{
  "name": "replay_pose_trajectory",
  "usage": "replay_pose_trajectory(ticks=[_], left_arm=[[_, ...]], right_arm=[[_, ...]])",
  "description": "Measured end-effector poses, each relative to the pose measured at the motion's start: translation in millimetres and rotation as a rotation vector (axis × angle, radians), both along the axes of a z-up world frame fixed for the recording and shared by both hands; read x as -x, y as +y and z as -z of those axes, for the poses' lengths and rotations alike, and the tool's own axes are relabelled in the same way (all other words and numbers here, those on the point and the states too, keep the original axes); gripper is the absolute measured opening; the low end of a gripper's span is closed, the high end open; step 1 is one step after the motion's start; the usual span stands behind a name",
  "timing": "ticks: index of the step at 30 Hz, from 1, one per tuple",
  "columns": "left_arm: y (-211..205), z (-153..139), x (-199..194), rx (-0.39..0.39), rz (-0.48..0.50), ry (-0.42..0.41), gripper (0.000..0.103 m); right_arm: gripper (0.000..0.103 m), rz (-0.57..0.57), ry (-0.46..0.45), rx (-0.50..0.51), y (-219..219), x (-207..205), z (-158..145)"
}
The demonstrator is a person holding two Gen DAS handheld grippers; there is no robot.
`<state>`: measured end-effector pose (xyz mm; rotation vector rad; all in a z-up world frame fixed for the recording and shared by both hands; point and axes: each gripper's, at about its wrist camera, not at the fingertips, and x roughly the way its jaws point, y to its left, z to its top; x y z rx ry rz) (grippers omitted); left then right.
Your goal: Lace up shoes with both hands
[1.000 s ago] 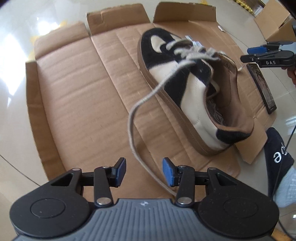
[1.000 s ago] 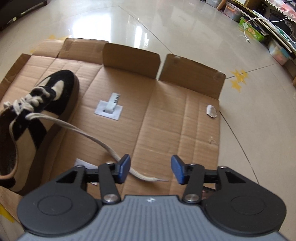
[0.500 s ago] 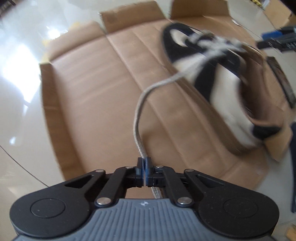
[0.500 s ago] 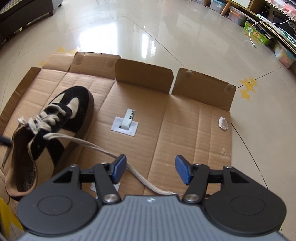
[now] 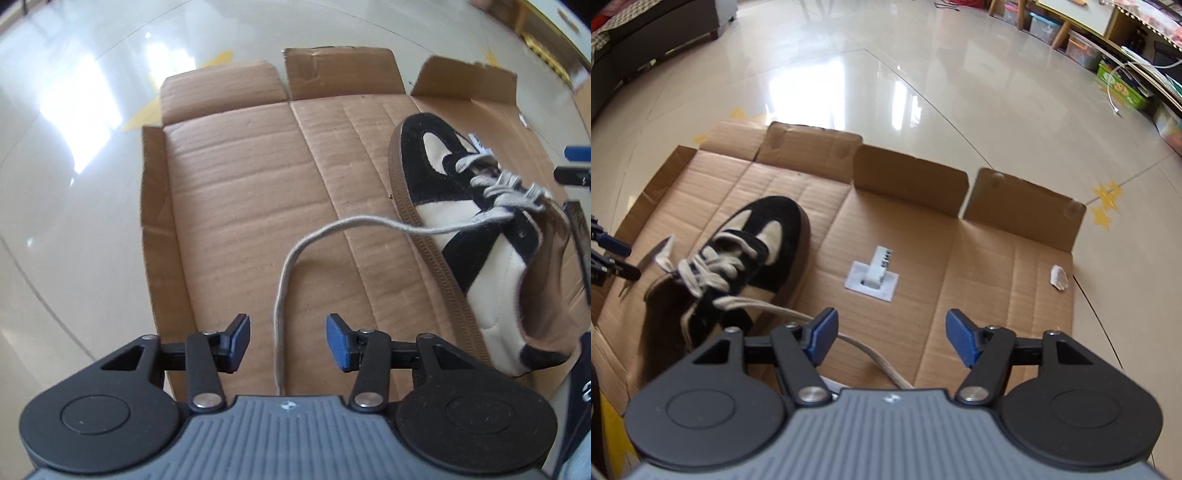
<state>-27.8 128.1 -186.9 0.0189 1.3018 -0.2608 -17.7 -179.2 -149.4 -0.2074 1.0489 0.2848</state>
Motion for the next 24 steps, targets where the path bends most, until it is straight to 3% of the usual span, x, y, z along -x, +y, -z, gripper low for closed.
replay_pose_trajectory(ticks=[4, 8, 11, 16, 18, 21, 24], left_arm=[[23, -6, 3, 0.152, -0.213, 0.076, 0.042], [58, 2, 2, 0.364, -0.537, 0.206, 0.042], [74, 12, 6, 0.481, -0.697, 0.295, 0.042], [87, 32, 19, 0.554, -0.949, 0.376, 0.042], [91, 40, 24, 0.573, -1.034, 0.394, 0.042], [90, 45, 25, 0.573, -1.104, 0.396, 0.042], [91, 48, 24, 0.562, -1.145, 0.382, 0.042]], right_arm=[[0.069, -0.007, 0.01, -0.006, 4, 2, 2], [0.07, -0.009, 0.015, -0.006, 5, 3, 4], [0.071, -0.004, 0.016, -0.007, 3, 3, 5], [0.071, 0.003, 0.007, -0.013, 1, 3, 3], [0.061, -0.013, -0.01, -0.039, 2, 4, -2], [0.053, -0.108, -0.047, -0.121, 15, 4, -20], [0.053, -0.306, -0.059, -0.221, 49, 8, -36]])
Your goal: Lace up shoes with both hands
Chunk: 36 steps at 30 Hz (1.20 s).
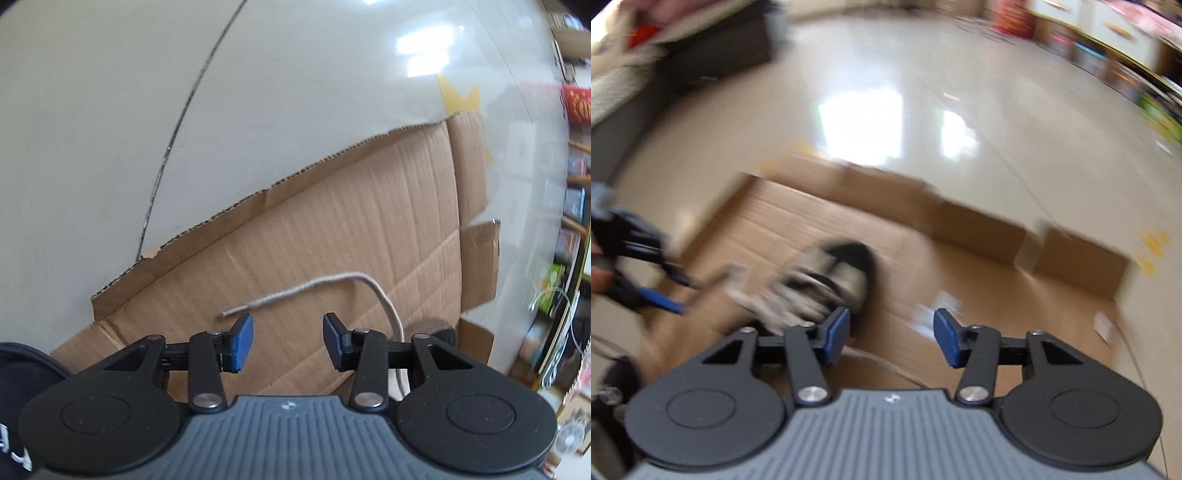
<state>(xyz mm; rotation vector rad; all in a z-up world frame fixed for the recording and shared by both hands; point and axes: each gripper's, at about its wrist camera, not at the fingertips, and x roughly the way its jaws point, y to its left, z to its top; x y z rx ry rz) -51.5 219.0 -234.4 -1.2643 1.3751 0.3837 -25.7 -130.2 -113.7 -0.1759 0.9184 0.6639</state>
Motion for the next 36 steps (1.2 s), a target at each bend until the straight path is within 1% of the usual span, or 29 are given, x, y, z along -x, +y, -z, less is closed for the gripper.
replay_pose_trajectory(ticks=[2, 6, 8, 14, 17, 25, 28, 31, 35, 36], left_arm=[[0, 2, -4, -0.014, -0.009, -0.001, 0.042], [3, 4, -5, -0.025, -0.023, -0.003, 0.042], [4, 4, -5, -0.028, -0.027, -0.008, 0.042], [6, 8, -5, -0.021, -0.041, 0.0, 0.042], [7, 7, -6, -0.024, -0.04, -0.004, 0.042], [10, 4, -11, -0.051, -0.011, -0.022, 0.042], [8, 0, -16, -0.09, 0.031, -0.054, 0.042], [5, -4, -21, -0.115, 0.076, -0.069, 0.043], [-5, -10, -31, -0.184, 0.197, -0.114, 0.042], [-9, -12, -33, -0.201, 0.233, -0.133, 0.04]], right_arm=[[0.054, -0.104, -0.003, -0.007, 22, 8, 3], [0.054, -0.31, 0.026, 0.045, 83, 18, 22], [0.053, -0.354, 0.038, 0.091, 106, 21, 36], [0.054, -0.384, 0.062, 0.161, 136, 17, 62], [0.053, -0.413, 0.133, 0.215, 148, 13, 81], [0.053, -0.543, 0.22, 0.19, 152, 45, 82], [0.053, -0.585, 0.257, 0.184, 151, 57, 85], [0.054, -0.614, 0.267, 0.174, 151, 63, 84], [0.054, -0.631, 0.301, 0.13, 150, 67, 82], [0.054, -0.632, 0.312, 0.119, 149, 68, 81]])
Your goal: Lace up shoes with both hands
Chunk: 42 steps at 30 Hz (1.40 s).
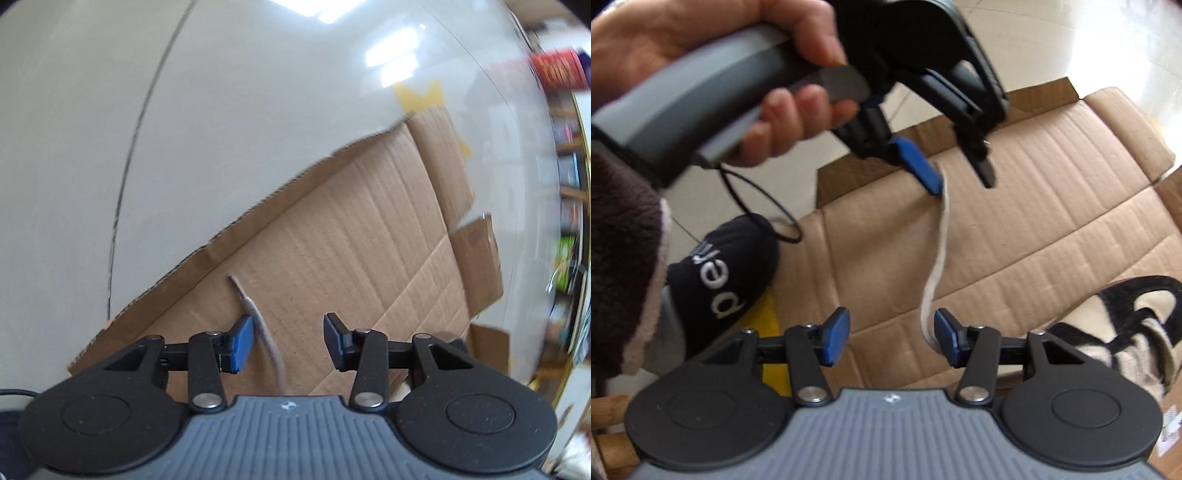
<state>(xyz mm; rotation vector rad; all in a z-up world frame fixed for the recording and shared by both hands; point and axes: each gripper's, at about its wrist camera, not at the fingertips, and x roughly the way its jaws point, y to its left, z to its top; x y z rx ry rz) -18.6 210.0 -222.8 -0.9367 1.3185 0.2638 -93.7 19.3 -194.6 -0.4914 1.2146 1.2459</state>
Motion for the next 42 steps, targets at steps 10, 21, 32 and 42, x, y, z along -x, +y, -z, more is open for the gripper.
replay_pose_trajectory(ticks=[10, 21, 32, 42], left_arm=[[-23, -8, 1, -0.164, 0.287, -0.108, 0.019], [-43, -8, 1, -0.306, 0.48, -0.174, 0.001], [-75, -19, 0, -0.467, 0.856, -0.265, 0.0], [-123, -66, 0, -0.605, 1.401, -0.267, 0.0]], right_arm=[[0.055, 0.032, 0.028, -0.05, -5, 2, -4], [0.056, 0.058, 0.051, -0.07, -15, -1, -1], [0.066, 0.13, 0.06, -0.116, -30, -12, -13], [0.092, 0.35, -0.048, -0.236, -98, -48, -79]])
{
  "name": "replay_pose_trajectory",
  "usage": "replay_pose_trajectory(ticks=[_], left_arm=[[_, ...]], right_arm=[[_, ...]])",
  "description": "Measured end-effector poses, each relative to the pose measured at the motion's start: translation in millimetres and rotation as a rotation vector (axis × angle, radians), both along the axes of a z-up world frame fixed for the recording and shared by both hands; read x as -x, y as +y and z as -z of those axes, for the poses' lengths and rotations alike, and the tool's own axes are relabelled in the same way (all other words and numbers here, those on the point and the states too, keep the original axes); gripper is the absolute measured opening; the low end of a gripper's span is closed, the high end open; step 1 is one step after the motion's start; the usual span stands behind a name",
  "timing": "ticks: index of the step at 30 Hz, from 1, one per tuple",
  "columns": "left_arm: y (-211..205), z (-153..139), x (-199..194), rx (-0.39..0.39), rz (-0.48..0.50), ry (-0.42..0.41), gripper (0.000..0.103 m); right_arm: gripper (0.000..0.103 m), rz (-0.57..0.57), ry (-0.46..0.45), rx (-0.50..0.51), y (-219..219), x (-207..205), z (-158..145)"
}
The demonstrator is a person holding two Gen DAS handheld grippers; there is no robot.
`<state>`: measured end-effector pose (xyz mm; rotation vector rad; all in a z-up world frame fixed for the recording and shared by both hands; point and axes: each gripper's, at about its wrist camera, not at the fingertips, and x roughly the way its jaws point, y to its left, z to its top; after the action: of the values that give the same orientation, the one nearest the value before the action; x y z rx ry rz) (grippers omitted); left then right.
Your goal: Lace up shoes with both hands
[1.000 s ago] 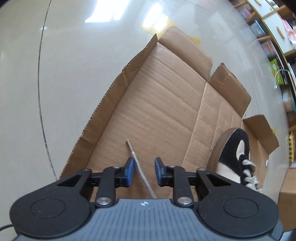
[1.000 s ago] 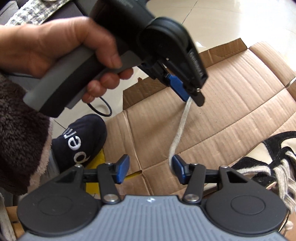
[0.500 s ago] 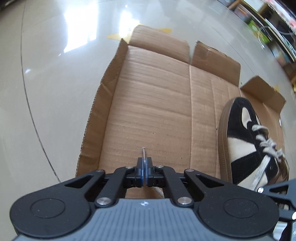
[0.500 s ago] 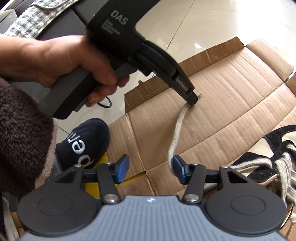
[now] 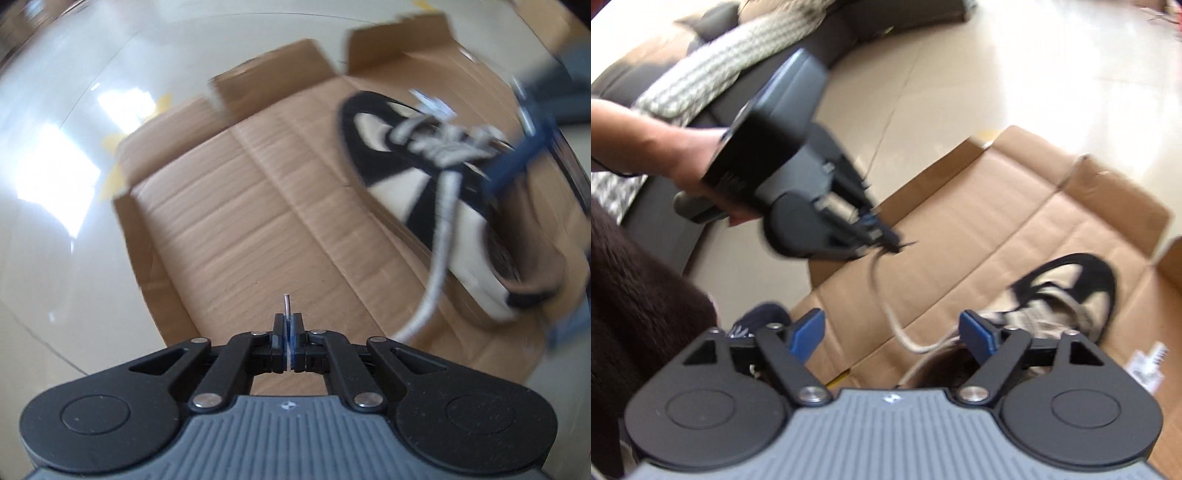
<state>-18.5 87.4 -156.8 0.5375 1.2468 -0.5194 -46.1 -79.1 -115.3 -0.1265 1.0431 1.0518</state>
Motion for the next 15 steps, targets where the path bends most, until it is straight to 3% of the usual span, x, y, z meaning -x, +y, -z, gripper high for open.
replay_pose_trajectory(ticks=[6, 15], left_arm=[[-19, -39, 20, -0.11, 0.223, 0.041, 0.0], [-46, -102, 33, -0.281, 0.474, 0.023, 0.0]], right_arm=[[0.102, 0.044, -0.051, 0.015, -28, -2, -14], [0.103, 0.1, -0.083, 0.037, -51, 12, -20]])
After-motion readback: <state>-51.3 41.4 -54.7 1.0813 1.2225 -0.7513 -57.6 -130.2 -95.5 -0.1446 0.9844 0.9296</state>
